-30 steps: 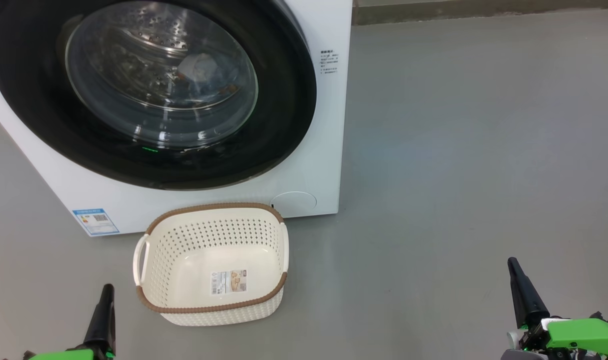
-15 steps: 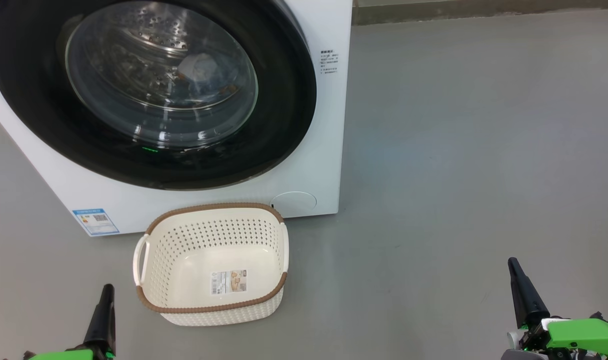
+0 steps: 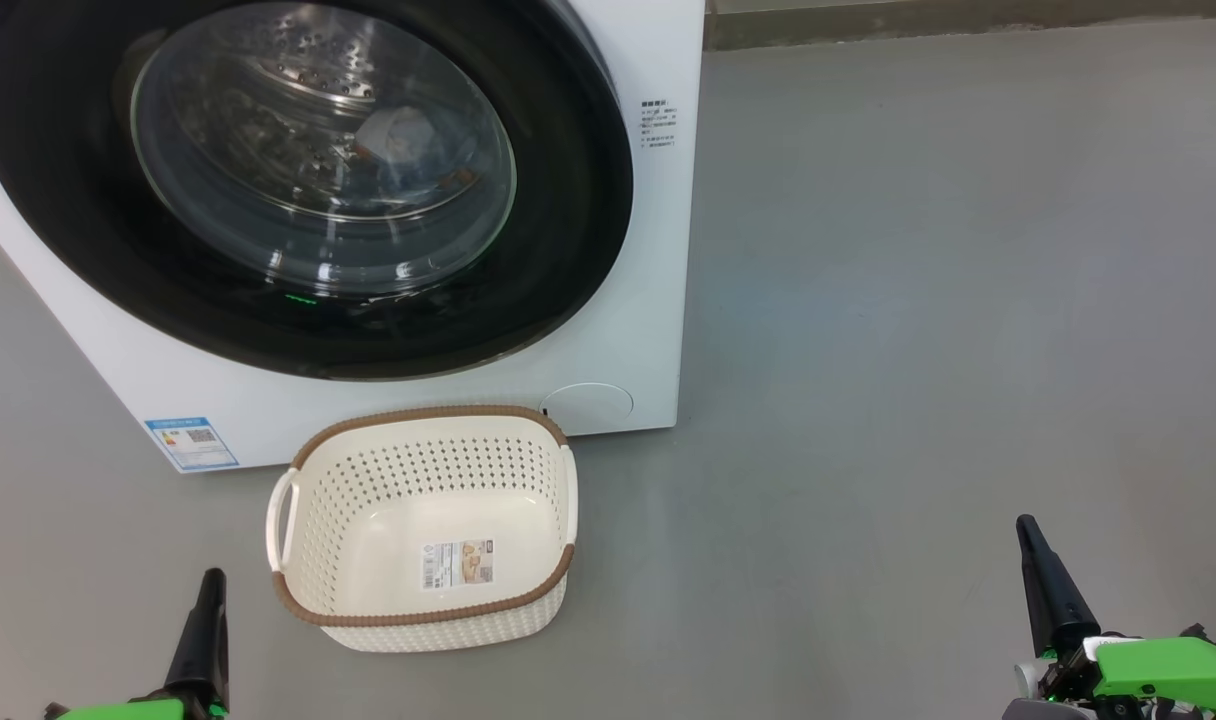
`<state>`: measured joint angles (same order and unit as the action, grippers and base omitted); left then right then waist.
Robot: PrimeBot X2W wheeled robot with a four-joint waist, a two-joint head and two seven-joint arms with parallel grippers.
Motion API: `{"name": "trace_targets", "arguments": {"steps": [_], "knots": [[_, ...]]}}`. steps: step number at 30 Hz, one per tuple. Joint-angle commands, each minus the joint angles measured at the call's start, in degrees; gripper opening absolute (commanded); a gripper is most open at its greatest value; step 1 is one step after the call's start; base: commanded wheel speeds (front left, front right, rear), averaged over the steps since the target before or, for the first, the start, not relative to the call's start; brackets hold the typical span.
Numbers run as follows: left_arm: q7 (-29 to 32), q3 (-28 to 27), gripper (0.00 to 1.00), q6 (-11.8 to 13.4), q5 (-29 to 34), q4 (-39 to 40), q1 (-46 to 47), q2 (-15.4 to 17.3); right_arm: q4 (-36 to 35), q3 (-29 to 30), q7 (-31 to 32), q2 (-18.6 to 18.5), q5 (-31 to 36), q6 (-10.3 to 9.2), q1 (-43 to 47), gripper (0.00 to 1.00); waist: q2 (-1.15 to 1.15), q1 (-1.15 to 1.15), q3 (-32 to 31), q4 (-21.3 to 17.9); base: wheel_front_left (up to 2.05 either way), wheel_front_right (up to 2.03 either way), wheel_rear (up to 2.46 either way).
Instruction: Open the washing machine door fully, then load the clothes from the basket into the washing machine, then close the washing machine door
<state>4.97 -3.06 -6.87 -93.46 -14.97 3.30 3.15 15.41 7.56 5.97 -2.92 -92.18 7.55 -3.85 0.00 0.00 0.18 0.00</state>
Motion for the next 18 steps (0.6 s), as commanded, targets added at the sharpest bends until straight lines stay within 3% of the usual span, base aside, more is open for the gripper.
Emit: {"name": "trace_targets", "arguments": {"steps": [1,18], "knots": [[0.36,-2.02,0.00,-0.62,0.09,0.99,2.76,0.78,-1.40,-1.22,0.37,-0.13,-0.13,-0.06,-2.32,0.00,0.00,0.00,0.00,0.00,0.00,0.00,0.00],[0.59,-2.31,0.00,-0.62,0.34,0.97,2.79,0.57,-1.39,-1.16,0.42,-0.09,-0.08,-0.06,-2.32,0.00,0.00,0.00,0.00,0.00,0.00,0.00,0.00]]}}
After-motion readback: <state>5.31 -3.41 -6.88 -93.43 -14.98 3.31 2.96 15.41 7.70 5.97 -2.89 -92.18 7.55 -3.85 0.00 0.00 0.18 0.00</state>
